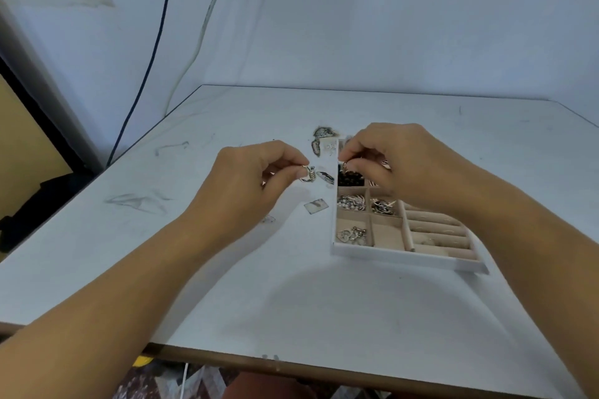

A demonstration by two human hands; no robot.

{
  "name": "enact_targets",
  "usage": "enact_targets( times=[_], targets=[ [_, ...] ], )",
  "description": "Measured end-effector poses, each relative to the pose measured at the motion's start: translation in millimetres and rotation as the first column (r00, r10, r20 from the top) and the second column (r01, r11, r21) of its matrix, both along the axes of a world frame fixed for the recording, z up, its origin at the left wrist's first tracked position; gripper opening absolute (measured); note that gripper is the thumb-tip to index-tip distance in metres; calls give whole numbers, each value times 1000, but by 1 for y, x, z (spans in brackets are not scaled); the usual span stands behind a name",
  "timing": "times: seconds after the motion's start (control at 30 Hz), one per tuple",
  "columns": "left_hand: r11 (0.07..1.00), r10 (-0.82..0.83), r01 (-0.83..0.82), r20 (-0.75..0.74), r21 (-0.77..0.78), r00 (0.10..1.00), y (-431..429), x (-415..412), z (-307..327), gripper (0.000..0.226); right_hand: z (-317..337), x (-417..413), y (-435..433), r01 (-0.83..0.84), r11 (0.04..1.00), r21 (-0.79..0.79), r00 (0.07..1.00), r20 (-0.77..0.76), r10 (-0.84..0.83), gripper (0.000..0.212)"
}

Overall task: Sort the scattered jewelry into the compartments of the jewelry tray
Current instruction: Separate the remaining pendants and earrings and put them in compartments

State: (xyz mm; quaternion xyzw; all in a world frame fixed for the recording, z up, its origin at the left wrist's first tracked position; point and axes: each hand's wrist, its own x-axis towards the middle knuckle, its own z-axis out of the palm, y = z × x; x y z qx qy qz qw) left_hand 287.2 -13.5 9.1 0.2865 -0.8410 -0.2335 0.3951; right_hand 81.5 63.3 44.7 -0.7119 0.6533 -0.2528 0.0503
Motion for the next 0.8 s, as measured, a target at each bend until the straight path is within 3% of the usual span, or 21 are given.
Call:
enact_targets(
  times=[0.33,0.53,0.8],
  targets=[
    [966,-129,144,82,-216,988,4,-47,-9,8,-17,-31,29,24,1000,-12,997,67,-23,13],
    [977,-140,141,21,-157,990,10,-53,-21,9,-18,-49,41,52,999,5,995,83,-53,12],
    [988,-132,132,8,-75,991,19,-43,-28,12,-37,-42,49,24,999,-34,957,291,-13,16]
  ],
)
